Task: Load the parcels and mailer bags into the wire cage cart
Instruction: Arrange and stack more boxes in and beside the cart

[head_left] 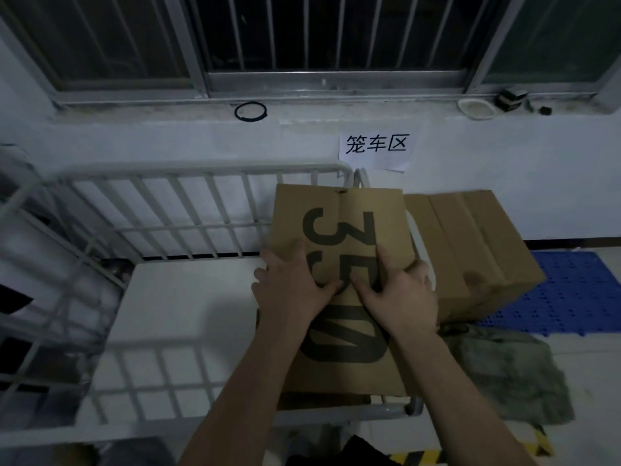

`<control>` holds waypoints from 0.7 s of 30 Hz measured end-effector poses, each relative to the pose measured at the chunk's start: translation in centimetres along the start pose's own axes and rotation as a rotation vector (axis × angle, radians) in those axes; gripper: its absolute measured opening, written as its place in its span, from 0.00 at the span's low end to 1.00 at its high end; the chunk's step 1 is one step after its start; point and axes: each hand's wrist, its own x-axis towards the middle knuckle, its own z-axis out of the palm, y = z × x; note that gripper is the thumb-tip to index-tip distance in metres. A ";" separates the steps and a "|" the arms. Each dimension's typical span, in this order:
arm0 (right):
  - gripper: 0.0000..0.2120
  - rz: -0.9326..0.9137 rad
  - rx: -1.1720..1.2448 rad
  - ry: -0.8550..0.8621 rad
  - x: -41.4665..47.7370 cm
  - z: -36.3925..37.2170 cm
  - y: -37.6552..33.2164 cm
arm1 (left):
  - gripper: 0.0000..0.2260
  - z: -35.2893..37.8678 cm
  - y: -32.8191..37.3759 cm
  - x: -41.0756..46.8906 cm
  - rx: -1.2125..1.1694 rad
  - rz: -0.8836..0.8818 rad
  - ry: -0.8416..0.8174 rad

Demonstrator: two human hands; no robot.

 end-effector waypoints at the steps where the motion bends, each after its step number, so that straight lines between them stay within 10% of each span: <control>1: 0.38 -0.006 0.009 -0.009 0.2 0.3 -0.3 | 0.45 0.0 -0.2 0.3 0.011 -0.003 0.000; 21: 0.41 0.090 0.064 -0.262 5.6 13.6 0.5 | 0.48 10.3 -5.9 7.5 -0.006 -0.145 -0.167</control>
